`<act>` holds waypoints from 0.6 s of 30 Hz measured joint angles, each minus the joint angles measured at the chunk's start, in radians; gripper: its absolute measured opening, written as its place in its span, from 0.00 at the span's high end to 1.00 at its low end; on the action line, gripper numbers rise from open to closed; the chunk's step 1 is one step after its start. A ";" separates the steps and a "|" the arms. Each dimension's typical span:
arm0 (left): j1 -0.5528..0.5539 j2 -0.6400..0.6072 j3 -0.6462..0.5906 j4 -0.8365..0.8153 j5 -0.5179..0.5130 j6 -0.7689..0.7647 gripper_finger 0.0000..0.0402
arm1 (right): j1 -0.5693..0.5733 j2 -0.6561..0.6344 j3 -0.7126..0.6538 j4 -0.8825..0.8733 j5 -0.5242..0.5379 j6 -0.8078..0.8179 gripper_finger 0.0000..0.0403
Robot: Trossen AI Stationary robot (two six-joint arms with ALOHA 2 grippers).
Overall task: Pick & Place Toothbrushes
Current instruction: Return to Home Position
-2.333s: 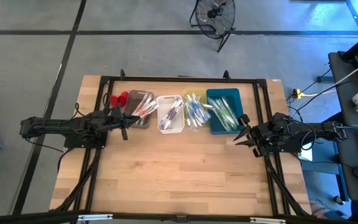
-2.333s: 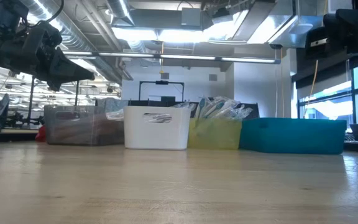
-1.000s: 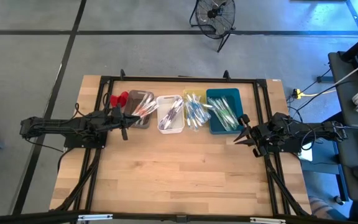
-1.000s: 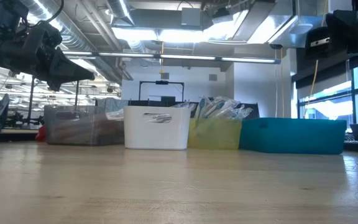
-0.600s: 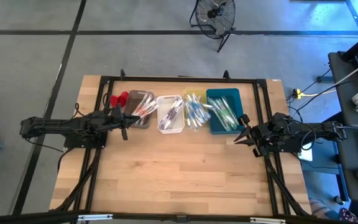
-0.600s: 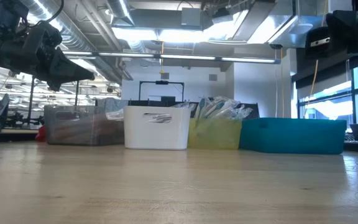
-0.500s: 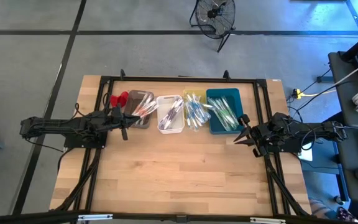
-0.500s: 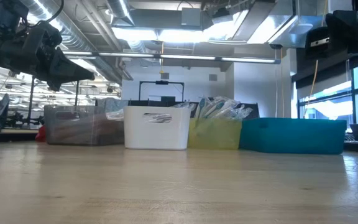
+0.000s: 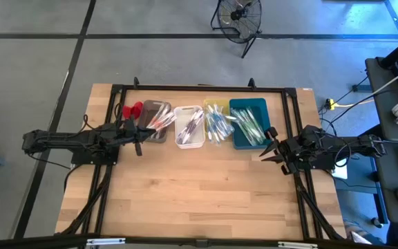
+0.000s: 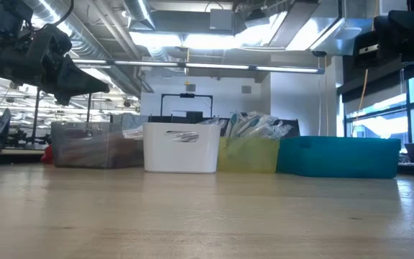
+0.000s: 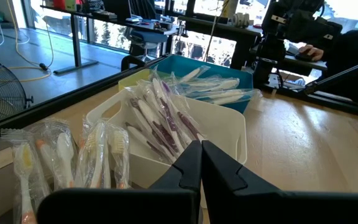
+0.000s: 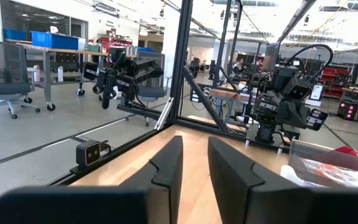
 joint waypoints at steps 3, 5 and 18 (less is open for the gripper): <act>0.000 0.000 0.000 0.000 0.000 0.000 1.00 | 0.000 0.000 0.000 0.000 0.000 0.000 0.79; 0.000 0.000 0.000 0.000 0.000 0.000 1.00 | 0.000 0.000 0.000 0.000 0.000 0.000 0.78; 0.000 0.000 0.000 0.000 0.000 0.000 1.00 | 0.000 0.000 0.000 0.000 0.000 0.000 0.73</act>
